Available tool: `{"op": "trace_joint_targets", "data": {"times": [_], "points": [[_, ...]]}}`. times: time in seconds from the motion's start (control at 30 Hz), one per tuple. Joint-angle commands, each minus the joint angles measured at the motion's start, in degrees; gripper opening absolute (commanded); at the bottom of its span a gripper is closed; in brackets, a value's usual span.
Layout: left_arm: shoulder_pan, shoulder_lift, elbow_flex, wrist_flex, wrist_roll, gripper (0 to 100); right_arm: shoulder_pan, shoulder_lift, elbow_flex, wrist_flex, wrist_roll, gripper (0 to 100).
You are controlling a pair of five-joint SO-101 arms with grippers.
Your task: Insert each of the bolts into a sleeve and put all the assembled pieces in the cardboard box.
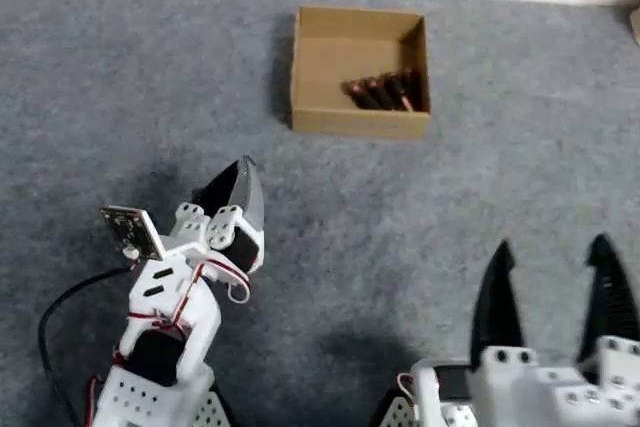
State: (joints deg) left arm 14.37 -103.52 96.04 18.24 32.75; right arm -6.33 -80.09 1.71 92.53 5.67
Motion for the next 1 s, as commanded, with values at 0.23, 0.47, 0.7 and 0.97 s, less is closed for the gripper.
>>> {"op": "trace_joint_targets", "data": {"times": [0.23, 0.47, 0.7, 0.97], "points": [[-0.75, 0.22, 1.10, -0.09, -0.35, 1, 0.31, -24.75, 45.14, -15.43, 10.90, 24.8], [-0.84, -0.04, 1.10, -0.09, -1.93, 1, 0.13, -23.08, 52.88, -16.13, 13.89, 24.8], [-5.93, 0.22, -3.47, 2.11, -7.21, 1, -6.55, -21.05, 60.00, -17.45, 13.54, 24.8], [-12.18, 0.31, -14.81, 17.76, -0.35, 1, -20.53, -20.53, 60.35, -17.45, 13.71, 24.8]]}}
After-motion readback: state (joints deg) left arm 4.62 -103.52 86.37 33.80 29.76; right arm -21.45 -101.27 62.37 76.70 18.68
